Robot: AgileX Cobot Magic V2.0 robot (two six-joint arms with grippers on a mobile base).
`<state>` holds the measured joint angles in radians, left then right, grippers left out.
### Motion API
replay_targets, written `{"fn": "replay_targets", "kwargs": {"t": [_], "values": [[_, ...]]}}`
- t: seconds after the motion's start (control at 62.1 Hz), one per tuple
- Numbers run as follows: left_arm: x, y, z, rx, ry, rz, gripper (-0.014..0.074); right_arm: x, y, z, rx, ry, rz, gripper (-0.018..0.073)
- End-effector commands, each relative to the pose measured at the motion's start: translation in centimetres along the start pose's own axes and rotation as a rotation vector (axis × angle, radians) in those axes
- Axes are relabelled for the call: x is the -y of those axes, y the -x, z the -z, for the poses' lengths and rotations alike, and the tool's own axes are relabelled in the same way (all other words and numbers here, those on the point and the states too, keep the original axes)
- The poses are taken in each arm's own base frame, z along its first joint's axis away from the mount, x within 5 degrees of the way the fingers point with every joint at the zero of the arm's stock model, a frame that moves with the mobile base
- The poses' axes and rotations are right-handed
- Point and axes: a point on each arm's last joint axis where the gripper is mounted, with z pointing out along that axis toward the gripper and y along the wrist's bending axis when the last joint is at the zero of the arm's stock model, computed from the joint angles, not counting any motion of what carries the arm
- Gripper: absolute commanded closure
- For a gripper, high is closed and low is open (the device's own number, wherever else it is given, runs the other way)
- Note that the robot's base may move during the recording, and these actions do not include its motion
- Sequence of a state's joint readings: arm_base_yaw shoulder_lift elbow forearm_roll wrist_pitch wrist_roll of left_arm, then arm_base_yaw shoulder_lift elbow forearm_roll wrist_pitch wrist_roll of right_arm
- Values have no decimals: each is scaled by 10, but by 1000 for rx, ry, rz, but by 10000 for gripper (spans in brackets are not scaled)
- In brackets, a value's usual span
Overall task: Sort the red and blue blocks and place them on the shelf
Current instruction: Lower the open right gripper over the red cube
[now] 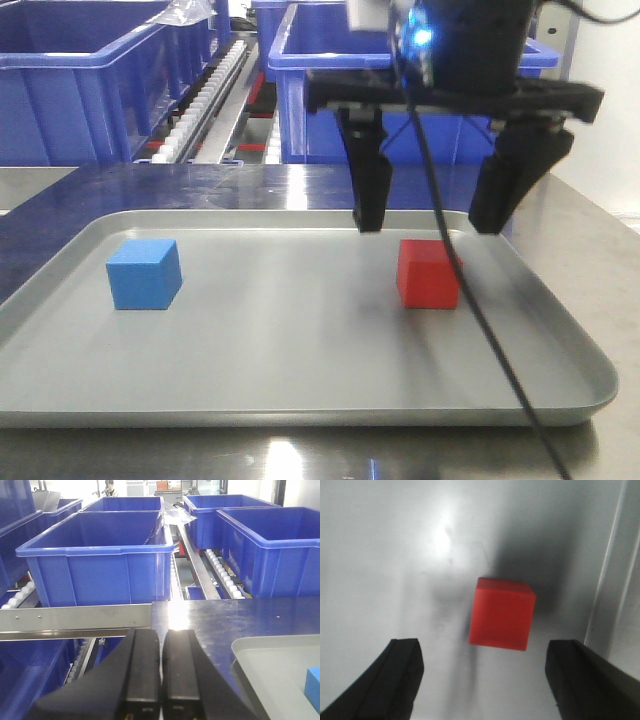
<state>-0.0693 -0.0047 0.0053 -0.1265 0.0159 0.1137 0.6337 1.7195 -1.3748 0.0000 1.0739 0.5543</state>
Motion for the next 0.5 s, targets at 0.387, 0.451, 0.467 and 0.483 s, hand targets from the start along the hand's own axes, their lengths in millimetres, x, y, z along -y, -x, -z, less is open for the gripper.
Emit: {"fn": "replay_targets", "kwargs": {"t": [0.387,0.451,0.467,0.483], "values": [[-1,-1,1,66,9,16,472,-1,10,-2,50,17,-15,-55],[-1,-1,1,66,9,16,472,2,10,-5,48,17,-25,-55],[-1,-1,1,66,9,16,472,3,10,-6,47,16,-27,-55],[-1,-1,1,66,9,16,472,3,10,-7,47,16,-29,-55]]}}
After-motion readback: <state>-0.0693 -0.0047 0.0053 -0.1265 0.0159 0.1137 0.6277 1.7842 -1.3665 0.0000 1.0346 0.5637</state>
